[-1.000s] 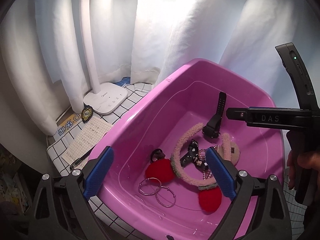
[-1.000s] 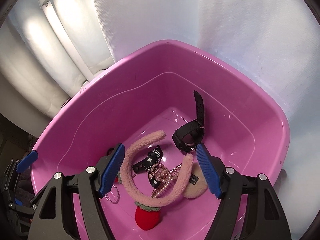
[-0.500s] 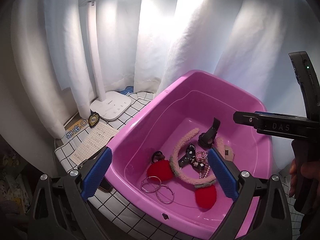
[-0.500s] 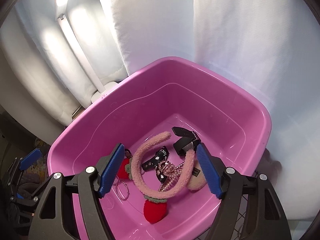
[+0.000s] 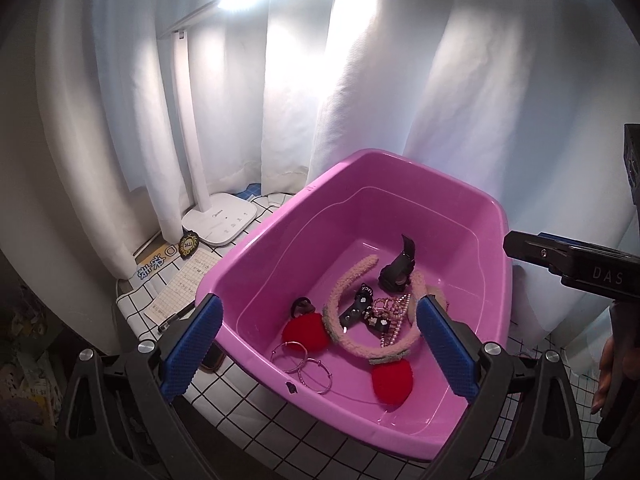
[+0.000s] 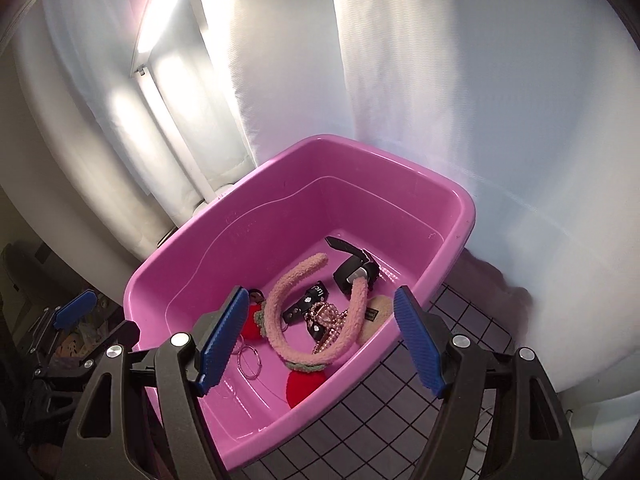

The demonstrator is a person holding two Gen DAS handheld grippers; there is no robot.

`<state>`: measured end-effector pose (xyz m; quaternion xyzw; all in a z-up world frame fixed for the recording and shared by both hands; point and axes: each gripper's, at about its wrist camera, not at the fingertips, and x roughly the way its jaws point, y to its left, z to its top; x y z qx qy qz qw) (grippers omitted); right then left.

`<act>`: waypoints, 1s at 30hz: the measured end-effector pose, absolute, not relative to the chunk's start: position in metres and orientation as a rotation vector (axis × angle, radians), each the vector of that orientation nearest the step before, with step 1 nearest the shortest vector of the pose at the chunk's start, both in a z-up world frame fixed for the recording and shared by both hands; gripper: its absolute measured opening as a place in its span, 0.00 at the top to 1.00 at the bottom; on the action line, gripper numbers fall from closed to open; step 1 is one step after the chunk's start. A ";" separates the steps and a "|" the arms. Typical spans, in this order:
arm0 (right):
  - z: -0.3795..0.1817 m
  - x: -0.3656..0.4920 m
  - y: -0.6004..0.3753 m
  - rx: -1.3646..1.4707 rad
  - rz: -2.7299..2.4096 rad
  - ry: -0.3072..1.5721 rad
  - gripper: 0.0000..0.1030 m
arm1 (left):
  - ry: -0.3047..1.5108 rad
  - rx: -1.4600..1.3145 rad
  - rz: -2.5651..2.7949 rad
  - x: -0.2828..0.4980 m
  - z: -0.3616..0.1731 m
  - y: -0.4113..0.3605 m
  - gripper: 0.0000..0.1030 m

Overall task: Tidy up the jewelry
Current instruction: 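Withdraw both tools from the tub back over the table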

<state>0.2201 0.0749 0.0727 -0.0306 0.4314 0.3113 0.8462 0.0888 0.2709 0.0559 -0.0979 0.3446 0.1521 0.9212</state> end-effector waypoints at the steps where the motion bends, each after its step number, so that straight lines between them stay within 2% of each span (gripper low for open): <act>1: 0.075 0.216 0.068 -0.060 0.653 0.900 0.30 | 0.705 -0.201 0.309 0.087 0.058 0.266 0.07; 10: 0.084 0.168 -0.051 -0.011 0.488 0.808 0.30 | 0.668 -0.191 0.202 0.075 0.067 0.204 0.06; 16: 0.068 0.131 -0.148 0.032 0.296 0.831 0.28 | 0.691 -0.198 0.083 0.079 0.056 0.152 0.06; 23: 0.017 0.091 -0.218 0.120 0.159 0.924 0.28 | 0.736 -0.177 -0.036 0.093 0.029 0.094 0.06; 30: -0.052 0.070 -0.221 0.210 0.117 1.027 0.28 | 0.827 -0.115 -0.121 0.120 -0.018 0.053 0.06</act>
